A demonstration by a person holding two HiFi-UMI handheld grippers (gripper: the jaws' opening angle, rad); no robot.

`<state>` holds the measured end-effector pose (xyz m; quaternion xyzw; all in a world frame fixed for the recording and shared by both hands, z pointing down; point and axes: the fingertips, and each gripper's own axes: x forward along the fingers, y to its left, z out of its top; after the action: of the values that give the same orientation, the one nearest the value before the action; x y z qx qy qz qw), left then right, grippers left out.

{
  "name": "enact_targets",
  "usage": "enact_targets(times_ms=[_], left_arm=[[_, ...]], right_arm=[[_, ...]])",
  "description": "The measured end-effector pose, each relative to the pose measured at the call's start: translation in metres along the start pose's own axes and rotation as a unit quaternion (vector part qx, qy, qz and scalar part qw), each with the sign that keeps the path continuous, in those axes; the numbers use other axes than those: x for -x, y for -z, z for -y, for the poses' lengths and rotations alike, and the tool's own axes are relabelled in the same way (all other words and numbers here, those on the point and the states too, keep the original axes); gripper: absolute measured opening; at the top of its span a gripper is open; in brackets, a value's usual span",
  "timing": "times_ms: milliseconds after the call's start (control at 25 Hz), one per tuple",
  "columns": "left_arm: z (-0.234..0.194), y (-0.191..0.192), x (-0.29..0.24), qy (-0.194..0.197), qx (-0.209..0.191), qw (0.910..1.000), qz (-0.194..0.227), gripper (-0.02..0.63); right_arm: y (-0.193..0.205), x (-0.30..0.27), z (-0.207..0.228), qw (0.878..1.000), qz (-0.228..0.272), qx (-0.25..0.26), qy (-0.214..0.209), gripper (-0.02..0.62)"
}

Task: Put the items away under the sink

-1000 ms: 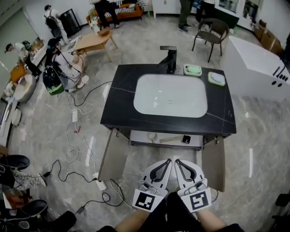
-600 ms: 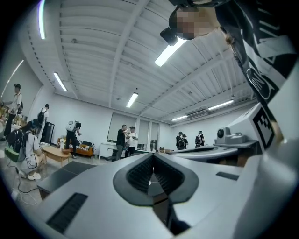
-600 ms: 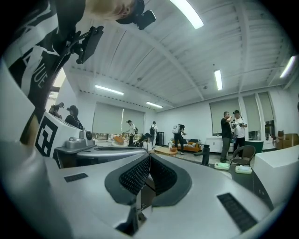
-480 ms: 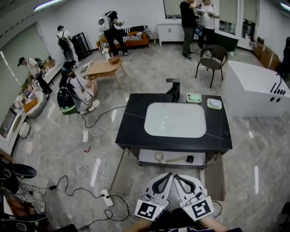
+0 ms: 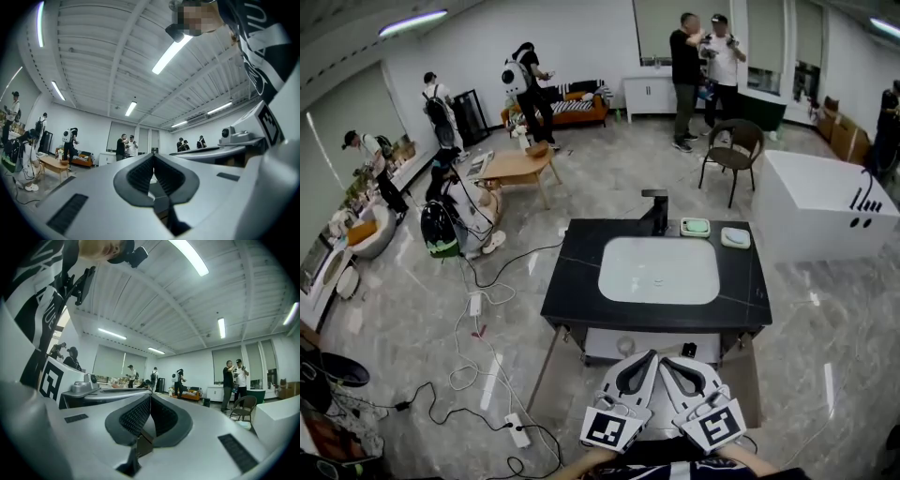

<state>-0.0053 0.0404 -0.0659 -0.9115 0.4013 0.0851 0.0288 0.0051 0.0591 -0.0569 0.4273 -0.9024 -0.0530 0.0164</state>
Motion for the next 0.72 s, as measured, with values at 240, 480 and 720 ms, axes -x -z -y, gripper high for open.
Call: enact_targets(times_ms=[240,480,720], left_arm=[[0.003,0.006,0.008,0.037,-0.009,0.9992,-0.014,0.009],[-0.007,0.014,0.027,0.039,-0.021,0.9988,-0.020,0.009],[-0.021,0.017,0.037,-0.008,-0.029,0.9988,-0.038,0.009]], right_arm=[[0.011,0.000,-0.005,0.999,-0.011,-0.024,0.020,0.031],[0.021,-0.006,-0.025,0.999,0.000,-0.036,0.020,0.031],[0.029,-0.014,-0.040,0.999,-0.007,-0.026,-0.033,0.031]])
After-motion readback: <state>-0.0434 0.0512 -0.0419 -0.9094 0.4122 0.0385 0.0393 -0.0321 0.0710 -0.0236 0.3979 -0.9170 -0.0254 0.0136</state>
